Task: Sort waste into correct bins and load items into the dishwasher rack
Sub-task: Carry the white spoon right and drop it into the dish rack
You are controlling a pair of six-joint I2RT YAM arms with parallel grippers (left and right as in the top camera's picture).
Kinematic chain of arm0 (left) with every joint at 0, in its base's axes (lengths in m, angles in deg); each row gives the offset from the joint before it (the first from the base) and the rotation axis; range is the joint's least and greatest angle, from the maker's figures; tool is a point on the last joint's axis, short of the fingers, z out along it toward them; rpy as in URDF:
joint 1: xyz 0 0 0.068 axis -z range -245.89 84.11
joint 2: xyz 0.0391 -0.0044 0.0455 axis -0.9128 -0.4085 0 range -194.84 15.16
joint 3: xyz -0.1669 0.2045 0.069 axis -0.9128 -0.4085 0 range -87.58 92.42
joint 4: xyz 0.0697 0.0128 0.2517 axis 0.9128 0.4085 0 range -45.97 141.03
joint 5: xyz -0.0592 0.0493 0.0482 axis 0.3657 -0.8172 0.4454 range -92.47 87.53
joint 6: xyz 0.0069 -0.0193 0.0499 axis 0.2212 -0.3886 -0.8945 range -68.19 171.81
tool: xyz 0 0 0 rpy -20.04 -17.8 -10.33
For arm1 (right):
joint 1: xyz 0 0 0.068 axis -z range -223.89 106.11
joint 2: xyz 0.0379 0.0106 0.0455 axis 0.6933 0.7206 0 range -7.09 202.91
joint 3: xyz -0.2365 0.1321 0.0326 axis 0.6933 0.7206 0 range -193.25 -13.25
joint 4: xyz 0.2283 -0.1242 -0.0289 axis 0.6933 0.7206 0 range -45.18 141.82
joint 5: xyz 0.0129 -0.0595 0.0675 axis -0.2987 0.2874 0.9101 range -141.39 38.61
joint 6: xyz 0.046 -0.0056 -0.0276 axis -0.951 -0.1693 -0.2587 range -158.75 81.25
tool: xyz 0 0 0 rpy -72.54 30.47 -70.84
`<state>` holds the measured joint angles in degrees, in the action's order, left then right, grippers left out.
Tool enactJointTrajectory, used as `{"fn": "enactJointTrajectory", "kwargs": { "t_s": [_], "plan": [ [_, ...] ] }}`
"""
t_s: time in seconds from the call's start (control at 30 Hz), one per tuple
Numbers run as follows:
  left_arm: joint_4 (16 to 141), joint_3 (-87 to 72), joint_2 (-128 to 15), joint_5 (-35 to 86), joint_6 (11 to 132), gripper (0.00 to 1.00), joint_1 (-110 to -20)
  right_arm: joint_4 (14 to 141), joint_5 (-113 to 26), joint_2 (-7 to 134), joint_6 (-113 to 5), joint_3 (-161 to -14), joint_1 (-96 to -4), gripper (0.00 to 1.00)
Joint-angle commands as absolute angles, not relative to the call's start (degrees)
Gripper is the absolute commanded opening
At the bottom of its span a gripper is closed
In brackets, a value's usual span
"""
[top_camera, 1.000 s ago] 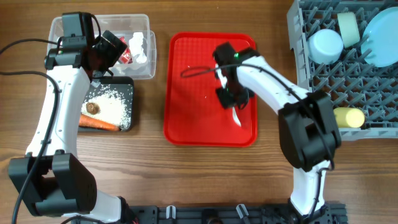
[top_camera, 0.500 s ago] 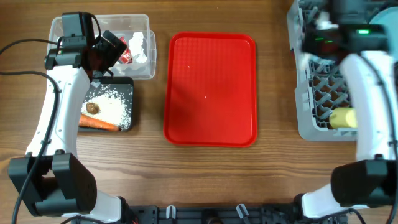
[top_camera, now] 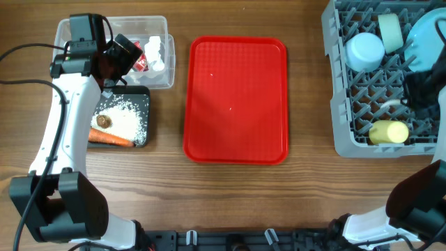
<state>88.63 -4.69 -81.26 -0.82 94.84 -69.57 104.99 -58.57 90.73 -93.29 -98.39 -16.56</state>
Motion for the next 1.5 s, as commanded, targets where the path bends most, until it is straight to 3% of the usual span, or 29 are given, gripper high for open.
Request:
{"fn": "enactJointTrajectory", "kwargs": {
  "t_s": [0.0,0.37,0.73,0.77,0.87,1.0,1.1,1.13,1.17,1.23,1.47],
  "plan": [
    [88.5,-4.2,-80.6,-0.4,95.6,1.0,-69.8,104.7,-59.4,91.0,-110.8,-95.2,-15.7,0.04],
    [88.5,-4.2,-80.6,-0.4,95.6,1.0,-69.8,98.3,-60.0,91.0,-111.9,-94.5,-15.7,0.04],
    [88.5,-4.2,-80.6,-0.4,95.6,1.0,-69.8,91.5,-56.0,91.0,-97.5,-94.5,-15.8,0.11],
    [88.5,-4.2,-80.6,-0.4,95.6,1.0,-69.8,91.3,-55.8,91.0,-96.0,-94.5,-15.8,0.13],
    [88.5,-4.2,-80.6,-0.4,95.6,1.0,-69.8,91.3,-55.3,91.0,-92.3,-94.5,-15.8,0.38],
    [88.5,-4.2,-80.6,-0.4,95.6,1.0,-69.8,91.4,-55.2,91.0,-91.2,-94.5,-15.8,0.5],
    [88.5,-4.2,-80.6,-0.4,95.6,1.0,-69.8,91.0,-54.3,91.0,-89.4,-94.5,-15.8,0.74],
    [88.5,-4.2,-80.6,-0.4,95.6,1.0,-69.8,90.1,-52.8,91.0,-86.0,-94.5,-15.8,0.94],
    [88.5,-4.2,-80.6,-0.4,95.6,1.0,-69.8,88.1,-49.0,90.9,-78.7,-94.5,-15.8,1.0],
    [88.5,-4.2,-80.6,-0.4,95.6,1.0,-69.8,84.5,-37.3,90.9,-63.3,-94.7,-16.1,1.0],
    [88.5,-4.2,-80.6,-0.4,95.6,1.0,-69.8,93.8,-24.3,89.1,-42.1,-101.2,-18.8,1.0]
  ]
}}
